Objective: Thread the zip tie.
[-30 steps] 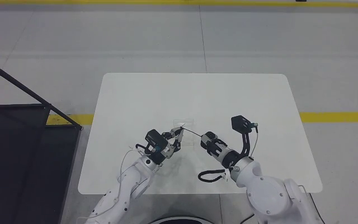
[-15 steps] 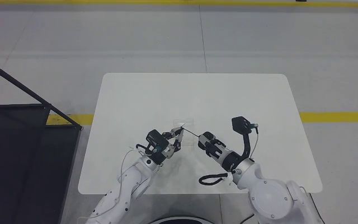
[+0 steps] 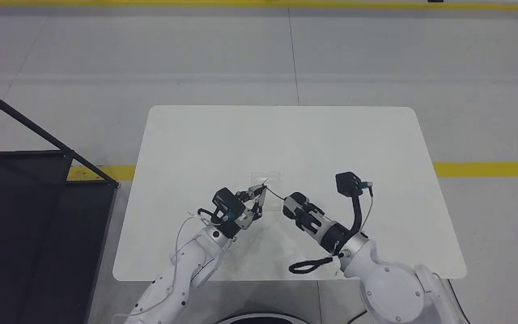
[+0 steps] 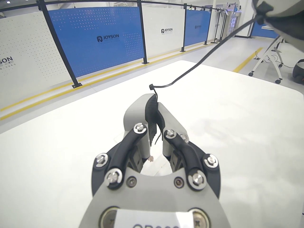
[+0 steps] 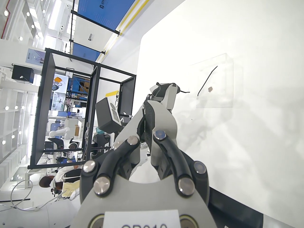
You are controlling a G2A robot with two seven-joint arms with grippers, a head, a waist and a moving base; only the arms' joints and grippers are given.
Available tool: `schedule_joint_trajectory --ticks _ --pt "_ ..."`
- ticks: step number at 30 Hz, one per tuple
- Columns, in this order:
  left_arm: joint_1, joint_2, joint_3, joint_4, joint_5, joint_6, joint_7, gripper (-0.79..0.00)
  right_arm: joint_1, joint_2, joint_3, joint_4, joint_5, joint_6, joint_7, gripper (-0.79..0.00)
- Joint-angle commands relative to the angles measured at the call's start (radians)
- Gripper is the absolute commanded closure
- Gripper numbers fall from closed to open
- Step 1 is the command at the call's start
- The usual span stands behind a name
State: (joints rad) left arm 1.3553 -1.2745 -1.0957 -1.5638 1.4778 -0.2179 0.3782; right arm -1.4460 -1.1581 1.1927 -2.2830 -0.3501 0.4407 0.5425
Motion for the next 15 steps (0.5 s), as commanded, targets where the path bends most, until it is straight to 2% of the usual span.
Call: schedule_joint_trajectory --ticks 1,7,15 --pt "-0.001 0.000 0.001 0.001 0.002 -0.001 -0.002 0.000 -0.005 0.000 0.003 -0.001 0.006 -0.012 -0.003 0.000" --pt "-0.002 -0.001 0.003 0.001 0.006 -0.002 -0.003 0.000 -0.014 0.000 0.008 0.002 0.015 -0.032 -0.008 0.000" --pt "0.002 -0.001 0.000 -0.003 0.009 -0.005 0.007 0.000 0.004 -0.003 -0.002 0.021 0.010 -0.002 -0.006 0.000"
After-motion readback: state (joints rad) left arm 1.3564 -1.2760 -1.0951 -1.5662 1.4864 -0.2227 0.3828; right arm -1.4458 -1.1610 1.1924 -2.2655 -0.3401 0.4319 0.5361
